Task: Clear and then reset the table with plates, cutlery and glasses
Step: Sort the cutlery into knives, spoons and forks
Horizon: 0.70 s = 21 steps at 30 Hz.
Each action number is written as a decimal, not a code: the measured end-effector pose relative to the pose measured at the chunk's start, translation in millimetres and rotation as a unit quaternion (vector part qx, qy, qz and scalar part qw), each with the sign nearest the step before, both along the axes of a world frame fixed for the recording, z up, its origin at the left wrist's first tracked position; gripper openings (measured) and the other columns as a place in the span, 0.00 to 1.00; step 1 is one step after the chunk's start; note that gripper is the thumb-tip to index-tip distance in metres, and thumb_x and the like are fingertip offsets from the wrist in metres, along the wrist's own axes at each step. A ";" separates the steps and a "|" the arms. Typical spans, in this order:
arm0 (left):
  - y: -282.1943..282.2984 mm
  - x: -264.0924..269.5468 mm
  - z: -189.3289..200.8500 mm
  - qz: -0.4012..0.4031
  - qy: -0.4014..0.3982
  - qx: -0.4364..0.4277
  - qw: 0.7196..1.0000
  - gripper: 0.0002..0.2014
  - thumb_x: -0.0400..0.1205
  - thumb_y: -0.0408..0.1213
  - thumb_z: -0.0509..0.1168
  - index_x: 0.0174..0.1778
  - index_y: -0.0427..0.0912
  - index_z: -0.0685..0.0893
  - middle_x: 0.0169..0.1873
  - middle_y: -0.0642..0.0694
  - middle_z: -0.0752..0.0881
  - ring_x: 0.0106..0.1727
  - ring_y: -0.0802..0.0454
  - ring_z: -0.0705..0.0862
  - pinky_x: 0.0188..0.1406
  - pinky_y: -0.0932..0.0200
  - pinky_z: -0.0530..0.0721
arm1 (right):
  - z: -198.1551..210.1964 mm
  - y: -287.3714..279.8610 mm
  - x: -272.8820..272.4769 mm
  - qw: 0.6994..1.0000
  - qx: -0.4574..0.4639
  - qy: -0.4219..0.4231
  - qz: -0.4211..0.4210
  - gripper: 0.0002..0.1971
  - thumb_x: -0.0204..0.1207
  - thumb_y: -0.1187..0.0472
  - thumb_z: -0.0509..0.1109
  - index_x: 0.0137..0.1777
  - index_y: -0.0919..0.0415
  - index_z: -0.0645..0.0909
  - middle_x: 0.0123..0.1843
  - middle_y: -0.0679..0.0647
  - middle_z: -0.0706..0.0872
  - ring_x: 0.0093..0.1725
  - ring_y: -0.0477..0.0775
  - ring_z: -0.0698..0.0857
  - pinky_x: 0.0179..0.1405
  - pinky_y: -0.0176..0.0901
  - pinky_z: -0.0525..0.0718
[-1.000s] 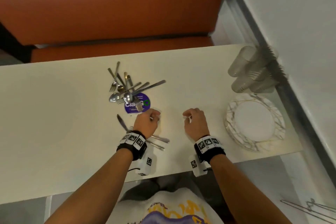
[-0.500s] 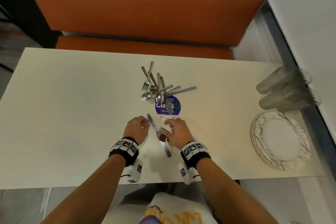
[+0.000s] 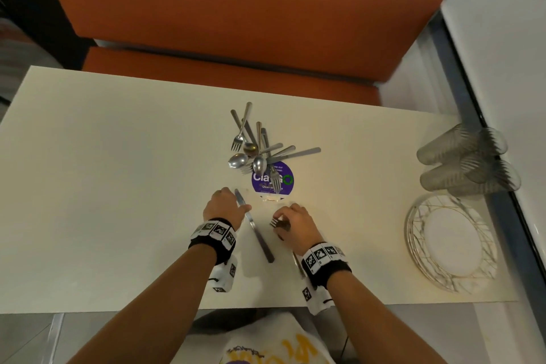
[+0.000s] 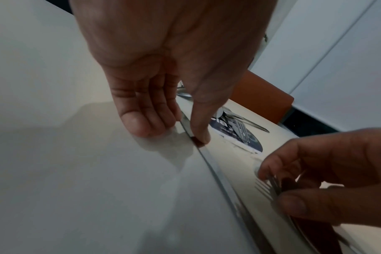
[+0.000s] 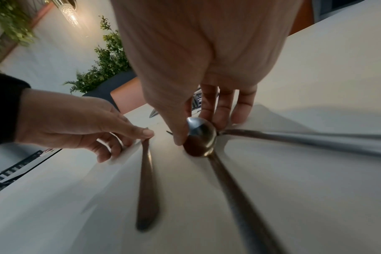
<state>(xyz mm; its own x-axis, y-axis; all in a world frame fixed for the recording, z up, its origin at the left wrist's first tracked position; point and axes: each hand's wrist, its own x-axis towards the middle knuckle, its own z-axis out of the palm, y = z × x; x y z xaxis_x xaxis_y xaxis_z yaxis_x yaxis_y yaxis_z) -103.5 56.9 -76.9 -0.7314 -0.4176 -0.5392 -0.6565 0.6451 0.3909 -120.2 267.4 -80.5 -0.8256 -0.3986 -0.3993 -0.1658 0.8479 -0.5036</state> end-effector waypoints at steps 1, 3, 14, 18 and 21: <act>-0.8 -0.6 1.0 0.009 0.001 0.006 1.000 0.26 0.80 0.54 0.76 0.65 0.40 0.81 0.61 0.42 0.86 0.59 0.42 0.87 0.55 0.50 0.85 | 0.0 2.6 -1.9 1.000 -0.007 -0.003 -0.007 0.14 0.73 0.57 0.79 0.58 0.50 0.84 0.52 0.46 0.78 0.56 0.52 0.77 0.63 0.51 0.82; -1.9 -3.2 3.7 0.028 0.007 0.020 0.999 0.22 0.80 0.49 0.76 0.64 0.39 0.82 0.60 0.42 0.87 0.58 0.42 0.88 0.52 0.52 0.84 | 0.1 6.0 -5.7 1.000 -0.014 -0.005 -0.015 0.14 0.73 0.58 0.79 0.58 0.50 0.84 0.49 0.45 0.77 0.54 0.52 0.77 0.62 0.52 0.82; 4.5 7.1 15.8 -0.030 0.077 -0.003 0.997 0.12 0.86 0.29 0.65 0.64 0.35 0.86 0.55 0.34 0.85 0.56 0.37 0.85 0.52 0.49 0.85 | 6.0 -6.9 -19.4 0.997 -0.060 0.004 -0.042 0.11 0.76 0.51 0.75 0.57 0.49 0.83 0.48 0.45 0.78 0.53 0.50 0.77 0.59 0.52 0.81; 0.4 7.0 18.5 -0.075 0.062 -0.003 0.995 0.18 0.86 0.26 0.63 0.71 0.40 0.85 0.60 0.33 0.85 0.62 0.37 0.82 0.63 0.46 0.82 | 12.6 -24.7 -23.6 0.997 -0.072 0.019 -0.034 0.09 0.77 0.57 0.72 0.57 0.51 0.84 0.49 0.47 0.80 0.55 0.52 0.77 0.61 0.53 0.80; -1.3 5.9 14.4 -0.106 0.031 -0.007 0.994 0.18 0.85 0.28 0.65 0.72 0.41 0.81 0.66 0.35 0.80 0.66 0.39 0.79 0.66 0.48 0.81 | 13.1 -42.0 -24.7 0.997 -0.072 0.032 -0.020 0.10 0.76 0.59 0.71 0.56 0.52 0.85 0.50 0.48 0.82 0.55 0.52 0.78 0.61 0.53 0.80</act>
<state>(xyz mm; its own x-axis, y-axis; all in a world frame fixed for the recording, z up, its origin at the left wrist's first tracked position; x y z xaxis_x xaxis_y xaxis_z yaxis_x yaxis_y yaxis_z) -97.5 55.5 -62.5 -0.8353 -0.2572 -0.4858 -0.4799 0.7722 0.4163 -144.9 225.4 -67.5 -0.8639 -0.4141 -0.2867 -0.1683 0.7738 -0.6107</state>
